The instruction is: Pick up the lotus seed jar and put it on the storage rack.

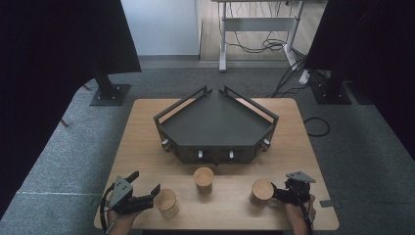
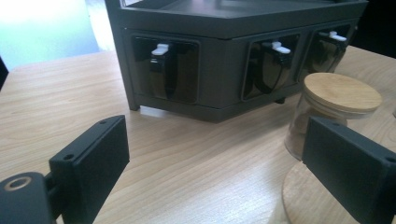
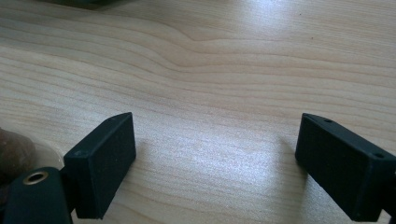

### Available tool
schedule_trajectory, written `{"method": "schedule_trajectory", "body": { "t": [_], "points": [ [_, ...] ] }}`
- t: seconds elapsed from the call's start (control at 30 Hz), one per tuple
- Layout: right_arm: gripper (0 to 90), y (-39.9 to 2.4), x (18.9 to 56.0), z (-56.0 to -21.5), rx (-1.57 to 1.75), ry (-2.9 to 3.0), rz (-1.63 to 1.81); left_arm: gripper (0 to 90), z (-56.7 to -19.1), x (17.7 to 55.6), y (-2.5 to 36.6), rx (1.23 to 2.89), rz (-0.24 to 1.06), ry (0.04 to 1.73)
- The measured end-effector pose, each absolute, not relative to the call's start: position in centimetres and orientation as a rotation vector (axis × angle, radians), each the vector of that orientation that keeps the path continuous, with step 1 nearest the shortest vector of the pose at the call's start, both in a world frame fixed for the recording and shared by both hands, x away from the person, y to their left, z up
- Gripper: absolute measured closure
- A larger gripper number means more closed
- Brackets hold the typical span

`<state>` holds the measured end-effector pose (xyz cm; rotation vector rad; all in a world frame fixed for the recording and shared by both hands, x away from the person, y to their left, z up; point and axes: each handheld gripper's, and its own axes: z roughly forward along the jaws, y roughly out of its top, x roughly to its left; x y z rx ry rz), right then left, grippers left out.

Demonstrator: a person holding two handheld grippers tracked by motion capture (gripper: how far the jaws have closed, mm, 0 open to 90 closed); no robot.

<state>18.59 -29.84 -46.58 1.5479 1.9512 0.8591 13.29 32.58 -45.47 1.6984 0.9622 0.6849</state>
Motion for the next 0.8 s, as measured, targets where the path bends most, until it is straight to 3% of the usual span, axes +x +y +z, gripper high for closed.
{"method": "schedule_trajectory", "body": {
  "t": [0.8],
  "points": [
    [11.6,-29.86,18.60,-46.57,1.547,1.952,0.859,7.3,-45.45,13.05,31.99,1.730,0.645,0.870]
  ]
}}
